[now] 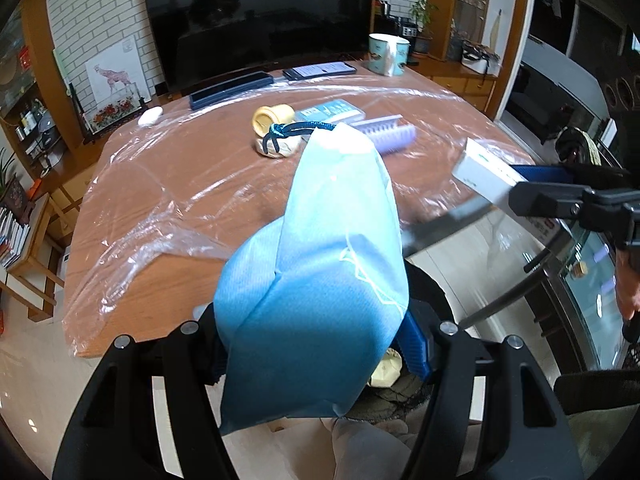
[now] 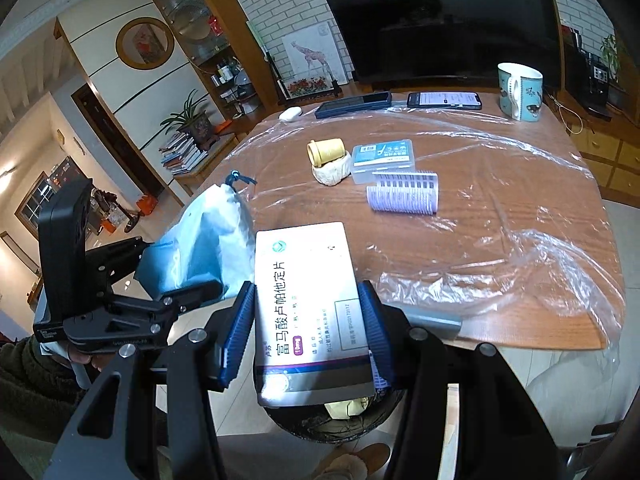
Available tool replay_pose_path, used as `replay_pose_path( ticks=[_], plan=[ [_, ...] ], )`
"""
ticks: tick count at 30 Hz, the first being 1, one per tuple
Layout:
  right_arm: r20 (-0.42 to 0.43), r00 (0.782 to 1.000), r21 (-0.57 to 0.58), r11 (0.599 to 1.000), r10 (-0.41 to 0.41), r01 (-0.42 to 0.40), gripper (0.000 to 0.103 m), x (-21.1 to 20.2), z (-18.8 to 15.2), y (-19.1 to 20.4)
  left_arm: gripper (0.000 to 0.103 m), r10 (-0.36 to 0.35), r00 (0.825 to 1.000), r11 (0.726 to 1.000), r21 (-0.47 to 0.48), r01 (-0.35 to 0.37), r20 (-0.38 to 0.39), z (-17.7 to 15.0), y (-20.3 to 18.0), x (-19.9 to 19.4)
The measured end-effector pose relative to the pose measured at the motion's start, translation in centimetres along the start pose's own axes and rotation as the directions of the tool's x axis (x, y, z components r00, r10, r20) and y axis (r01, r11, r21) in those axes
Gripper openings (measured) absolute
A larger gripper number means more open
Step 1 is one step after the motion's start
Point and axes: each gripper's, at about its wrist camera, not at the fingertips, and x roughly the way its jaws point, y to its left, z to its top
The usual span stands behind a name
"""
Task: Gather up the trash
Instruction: 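Carry the blue bag with the left tool while the right tool carries the medicine box to the bin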
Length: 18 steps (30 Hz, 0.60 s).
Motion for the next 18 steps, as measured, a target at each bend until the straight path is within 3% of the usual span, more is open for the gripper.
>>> replay_pose_path(
  ticks=[18],
  plan=[
    [-0.05,0.999,0.011,1.0,0.007,-0.007,0.052,-0.1,-3.5,0.4,0.067,-0.034,0.996,0.997,0.07,0.039,-0.079,-3.9,-3.2,0.6]
  ],
)
